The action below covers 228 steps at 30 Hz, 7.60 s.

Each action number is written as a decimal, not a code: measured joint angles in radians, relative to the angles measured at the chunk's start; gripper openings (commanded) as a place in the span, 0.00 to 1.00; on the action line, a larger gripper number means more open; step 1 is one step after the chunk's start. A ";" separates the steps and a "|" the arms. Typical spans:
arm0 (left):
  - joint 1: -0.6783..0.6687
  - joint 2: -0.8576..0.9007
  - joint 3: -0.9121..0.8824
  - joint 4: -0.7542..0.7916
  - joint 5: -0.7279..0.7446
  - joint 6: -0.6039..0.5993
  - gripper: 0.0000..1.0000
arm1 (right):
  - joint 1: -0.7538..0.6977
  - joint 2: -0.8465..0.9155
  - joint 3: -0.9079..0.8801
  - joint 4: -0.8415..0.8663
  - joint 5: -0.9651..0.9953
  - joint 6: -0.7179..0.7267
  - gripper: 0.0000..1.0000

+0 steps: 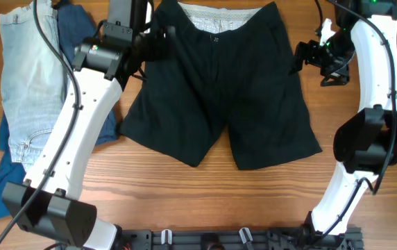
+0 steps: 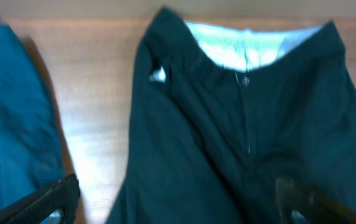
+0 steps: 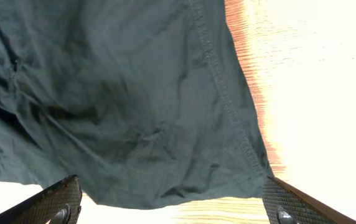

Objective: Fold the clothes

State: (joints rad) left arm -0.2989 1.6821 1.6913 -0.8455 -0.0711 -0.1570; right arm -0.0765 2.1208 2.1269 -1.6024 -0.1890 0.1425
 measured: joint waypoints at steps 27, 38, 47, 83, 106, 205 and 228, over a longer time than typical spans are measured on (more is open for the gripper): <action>0.098 0.015 0.000 -0.041 0.152 -0.022 1.00 | -0.024 -0.544 -1.156 0.788 0.115 0.146 0.69; 0.098 0.076 0.000 -0.040 0.152 -0.022 1.00 | -0.024 -0.488 -1.316 1.019 0.172 0.164 0.04; 0.098 0.076 0.000 -0.036 0.152 -0.022 1.00 | -0.128 -0.449 -1.322 1.316 0.239 0.280 0.04; 0.098 0.076 0.000 -0.027 0.156 -0.044 1.00 | -0.021 -0.298 -1.173 1.207 0.015 0.201 0.04; 0.098 0.133 0.000 0.066 0.180 -0.044 1.00 | -0.344 -0.067 -0.515 1.118 0.002 0.181 0.99; 0.345 0.380 0.027 0.025 0.177 -0.134 0.17 | 0.366 -0.169 -0.796 0.685 0.019 0.390 0.04; 0.306 0.131 0.026 0.037 0.283 -0.141 1.00 | 0.101 -0.042 -0.772 1.063 -0.011 0.296 0.05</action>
State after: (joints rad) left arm 0.0067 1.8130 1.7176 -0.8089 0.2123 -0.2981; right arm 0.0250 2.0792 1.3548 -0.5396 -0.2001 0.4385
